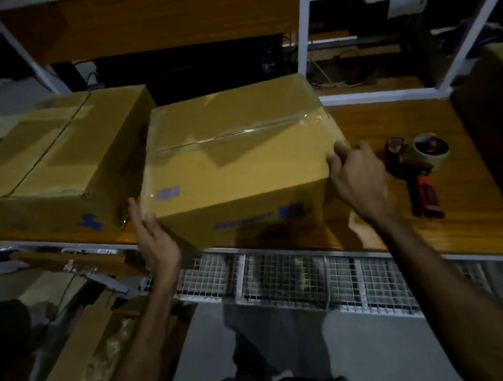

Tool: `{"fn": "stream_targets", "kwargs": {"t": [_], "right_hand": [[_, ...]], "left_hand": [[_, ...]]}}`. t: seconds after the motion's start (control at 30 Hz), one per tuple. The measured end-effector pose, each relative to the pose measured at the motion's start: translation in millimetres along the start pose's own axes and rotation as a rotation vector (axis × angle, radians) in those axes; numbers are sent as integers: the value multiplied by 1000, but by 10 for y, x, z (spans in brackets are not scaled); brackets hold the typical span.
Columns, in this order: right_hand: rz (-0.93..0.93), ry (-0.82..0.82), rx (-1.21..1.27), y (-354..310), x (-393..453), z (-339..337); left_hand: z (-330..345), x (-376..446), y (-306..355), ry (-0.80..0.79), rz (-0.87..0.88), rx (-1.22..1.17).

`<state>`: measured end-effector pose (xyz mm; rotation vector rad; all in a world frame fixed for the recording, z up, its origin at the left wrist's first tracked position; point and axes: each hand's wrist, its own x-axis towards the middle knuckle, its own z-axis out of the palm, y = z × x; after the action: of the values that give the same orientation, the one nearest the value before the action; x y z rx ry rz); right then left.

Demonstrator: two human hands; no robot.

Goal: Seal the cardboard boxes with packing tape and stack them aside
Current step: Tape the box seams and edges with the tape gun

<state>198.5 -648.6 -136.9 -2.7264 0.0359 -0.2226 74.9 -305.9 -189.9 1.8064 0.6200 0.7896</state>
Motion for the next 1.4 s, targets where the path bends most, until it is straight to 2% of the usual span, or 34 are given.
{"fn": "stream_targets", "kwargs": {"t": [0.1,0.23,0.33,0.43,0.47,0.53,0.6,0.7,0.8,1.0,1.13,1.23,1.33,1.4], "right_hand": [[-26,69,41,-290,-777,76],[-182,45,122,-988,-1574,286],[-328,-130,268,-1350,-1556,326],[-349,-332,442,-1357,-1229,146],[-320,-304,446,-1295,-1093,88],[-214,-91,380,-1063,-735,-22],[-106,59,195,-714,-310,-133],[94,-6,-48,-234,166,-245],[205,-28,19,-54,195,-179],[252,256,126,-123,-294,191],[226,310,122,-186,-550,253],[231,297,201,-28,-558,210],[197,290,358,264,-453,93],[203,269,318,569,-314,39]], "left_hand": [[188,409,32,-89,-81,118],[508,330,286,-327,-138,-43],[487,150,301,-387,-120,-115],[308,-63,198,-484,-70,-176],[255,-110,168,-521,-49,-199],[214,-109,132,-556,-57,-225],[210,-35,153,-574,-106,-252],[208,107,160,-592,-100,-269],[234,288,88,-628,-57,-272],[284,886,-57,-733,-36,-244],[251,1273,22,-832,-3,-146],[272,1284,191,-781,89,26],[280,1174,335,-696,357,395],[328,1050,437,-715,543,574]]}}
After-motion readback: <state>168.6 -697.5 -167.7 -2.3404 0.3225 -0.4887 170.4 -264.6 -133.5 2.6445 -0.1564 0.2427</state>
